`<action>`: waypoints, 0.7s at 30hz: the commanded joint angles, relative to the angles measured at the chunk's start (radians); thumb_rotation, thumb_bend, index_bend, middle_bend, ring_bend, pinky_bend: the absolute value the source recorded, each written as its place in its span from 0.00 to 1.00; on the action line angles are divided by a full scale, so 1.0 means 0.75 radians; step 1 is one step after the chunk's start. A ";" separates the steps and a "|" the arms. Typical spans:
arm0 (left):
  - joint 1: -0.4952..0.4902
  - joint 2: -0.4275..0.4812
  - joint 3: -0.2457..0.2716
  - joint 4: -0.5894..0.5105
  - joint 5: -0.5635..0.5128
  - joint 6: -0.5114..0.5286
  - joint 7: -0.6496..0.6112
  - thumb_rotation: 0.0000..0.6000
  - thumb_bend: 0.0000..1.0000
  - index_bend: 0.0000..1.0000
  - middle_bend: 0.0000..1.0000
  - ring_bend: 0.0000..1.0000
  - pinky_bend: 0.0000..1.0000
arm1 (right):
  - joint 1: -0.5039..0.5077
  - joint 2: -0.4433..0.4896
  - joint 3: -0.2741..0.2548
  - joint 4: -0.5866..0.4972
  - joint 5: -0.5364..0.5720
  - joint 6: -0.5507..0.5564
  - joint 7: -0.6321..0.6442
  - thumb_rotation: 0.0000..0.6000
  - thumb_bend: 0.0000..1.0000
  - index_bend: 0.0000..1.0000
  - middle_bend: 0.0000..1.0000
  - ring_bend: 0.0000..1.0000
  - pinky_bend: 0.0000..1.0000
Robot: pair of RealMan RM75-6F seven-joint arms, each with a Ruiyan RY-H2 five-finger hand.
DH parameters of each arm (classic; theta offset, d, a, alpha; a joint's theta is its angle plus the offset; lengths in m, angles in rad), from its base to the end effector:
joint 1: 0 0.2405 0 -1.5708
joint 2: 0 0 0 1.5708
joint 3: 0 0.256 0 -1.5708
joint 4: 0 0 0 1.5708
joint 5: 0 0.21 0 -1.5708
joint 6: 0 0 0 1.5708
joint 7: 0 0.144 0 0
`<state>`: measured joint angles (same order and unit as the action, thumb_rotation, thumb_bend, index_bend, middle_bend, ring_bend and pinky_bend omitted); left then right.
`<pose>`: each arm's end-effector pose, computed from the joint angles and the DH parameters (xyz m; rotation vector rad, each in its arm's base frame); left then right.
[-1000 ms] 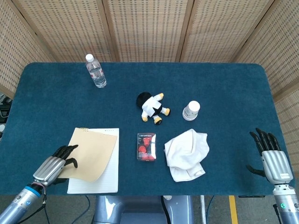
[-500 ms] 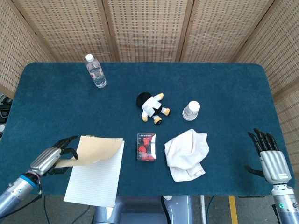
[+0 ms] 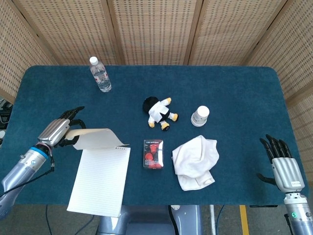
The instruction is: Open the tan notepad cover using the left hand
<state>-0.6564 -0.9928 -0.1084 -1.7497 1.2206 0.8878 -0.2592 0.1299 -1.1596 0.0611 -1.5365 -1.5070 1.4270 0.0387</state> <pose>-0.2011 0.3280 0.1290 -1.7023 -1.3045 -0.9972 -0.3155 -0.1986 0.1470 1.4331 -0.9118 0.9178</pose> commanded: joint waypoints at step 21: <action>-0.325 -0.294 -0.143 0.325 -0.466 -0.125 0.523 1.00 0.05 0.00 0.00 0.00 0.00 | 0.022 -0.059 0.018 0.031 0.070 -0.050 -0.136 1.00 0.00 0.00 0.00 0.00 0.00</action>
<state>-0.8978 -1.2048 -0.2148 -1.5149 0.8673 0.7987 0.1397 0.1467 -1.2037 0.0748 -1.5133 -1.4547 1.3896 -0.0630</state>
